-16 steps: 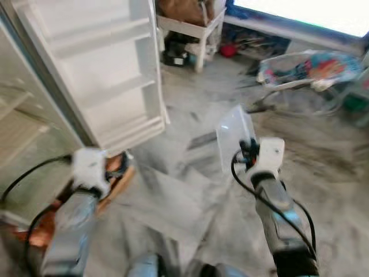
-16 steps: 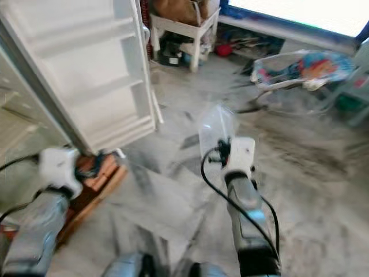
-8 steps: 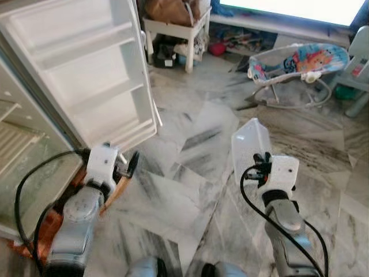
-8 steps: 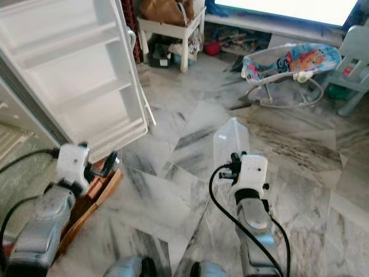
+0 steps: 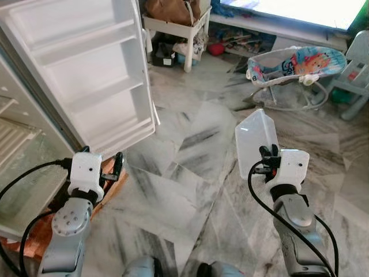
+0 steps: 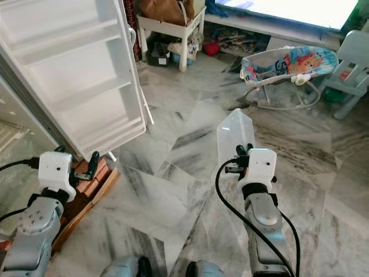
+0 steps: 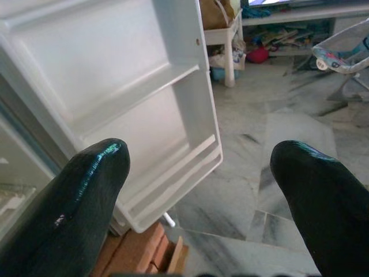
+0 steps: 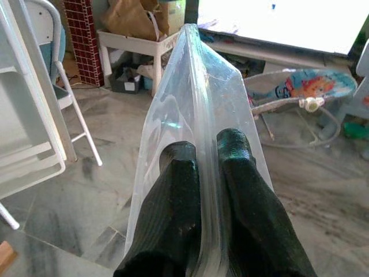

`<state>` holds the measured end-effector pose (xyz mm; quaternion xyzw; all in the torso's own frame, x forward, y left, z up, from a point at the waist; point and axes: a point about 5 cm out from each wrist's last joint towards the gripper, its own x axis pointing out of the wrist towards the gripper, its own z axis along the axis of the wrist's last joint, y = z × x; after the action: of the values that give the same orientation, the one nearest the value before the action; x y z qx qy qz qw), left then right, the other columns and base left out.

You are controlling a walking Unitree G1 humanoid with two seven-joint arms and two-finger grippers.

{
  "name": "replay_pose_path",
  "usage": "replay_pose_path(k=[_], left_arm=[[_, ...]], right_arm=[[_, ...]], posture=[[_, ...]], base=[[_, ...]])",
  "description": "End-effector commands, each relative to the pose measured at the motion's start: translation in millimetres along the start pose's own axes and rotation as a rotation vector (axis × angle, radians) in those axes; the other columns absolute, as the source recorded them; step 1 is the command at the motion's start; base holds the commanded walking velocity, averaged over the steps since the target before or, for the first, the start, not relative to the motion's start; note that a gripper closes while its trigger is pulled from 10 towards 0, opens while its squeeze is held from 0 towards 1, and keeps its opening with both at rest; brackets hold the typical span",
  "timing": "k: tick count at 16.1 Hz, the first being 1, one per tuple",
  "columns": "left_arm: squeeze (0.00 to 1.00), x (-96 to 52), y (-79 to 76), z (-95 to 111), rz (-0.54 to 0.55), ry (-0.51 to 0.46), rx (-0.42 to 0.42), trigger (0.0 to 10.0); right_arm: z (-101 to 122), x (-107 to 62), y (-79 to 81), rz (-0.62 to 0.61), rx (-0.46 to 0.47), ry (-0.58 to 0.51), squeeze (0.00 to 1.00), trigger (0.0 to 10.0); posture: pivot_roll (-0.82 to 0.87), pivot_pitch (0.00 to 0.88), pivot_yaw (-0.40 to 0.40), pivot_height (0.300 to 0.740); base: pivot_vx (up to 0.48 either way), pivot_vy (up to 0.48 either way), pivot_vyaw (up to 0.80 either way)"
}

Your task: Restocking fridge

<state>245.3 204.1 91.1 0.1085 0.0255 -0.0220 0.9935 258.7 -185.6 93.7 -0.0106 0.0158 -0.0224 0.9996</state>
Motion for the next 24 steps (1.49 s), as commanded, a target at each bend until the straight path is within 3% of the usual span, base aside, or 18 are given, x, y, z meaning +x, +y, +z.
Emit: replay_pose_path(k=[1,4,9,14,19,24], left_arm=[[0.00,-1.4,1.2,3,0.015,0.017,-0.030,10.0],[0.00,6.5,-0.6,2,-0.002,0.013,0.004,10.0],[0.00,1.5,-7.6,-1,-0.007,0.020,0.002,10.0],[0.00,16.0,-16.0,7,-0.041,-0.009,0.001,10.0],[0.00,-4.4,-12.8,-14,0.003,0.086,-0.044,10.0],[0.00,-1.4,-18.0,-10,0.014,0.073,-0.055,10.0]], right_arm=[[6,-1.3,3.1,0.017,-0.002,-0.018,0.00,10.0],[2,1.5,8.9,0.044,-0.029,-0.012,0.00,10.0],[0,3.4,11.0,0.059,-0.020,0.004,0.00,10.0],[5,9.3,17.5,0.084,-0.030,-0.021,0.00,10.0],[-9,-3.9,7.1,0.028,-0.021,0.026,0.00,10.0],[-3,3.7,9.7,0.068,-0.036,0.009,0.00,10.0]], posture=[[0.09,0.033,-0.049,0.740],[0.08,0.046,-0.033,0.740],[0.09,0.054,-0.058,0.740],[0.07,0.072,-0.052,0.740],[0.09,0.103,-0.064,0.740],[0.09,0.096,-0.069,0.740]], base=[[0.000,0.000,0.00],[0.000,0.000,0.53],[0.000,0.000,0.80],[0.000,0.000,0.80],[0.000,0.000,0.80],[0.000,0.000,0.80]])
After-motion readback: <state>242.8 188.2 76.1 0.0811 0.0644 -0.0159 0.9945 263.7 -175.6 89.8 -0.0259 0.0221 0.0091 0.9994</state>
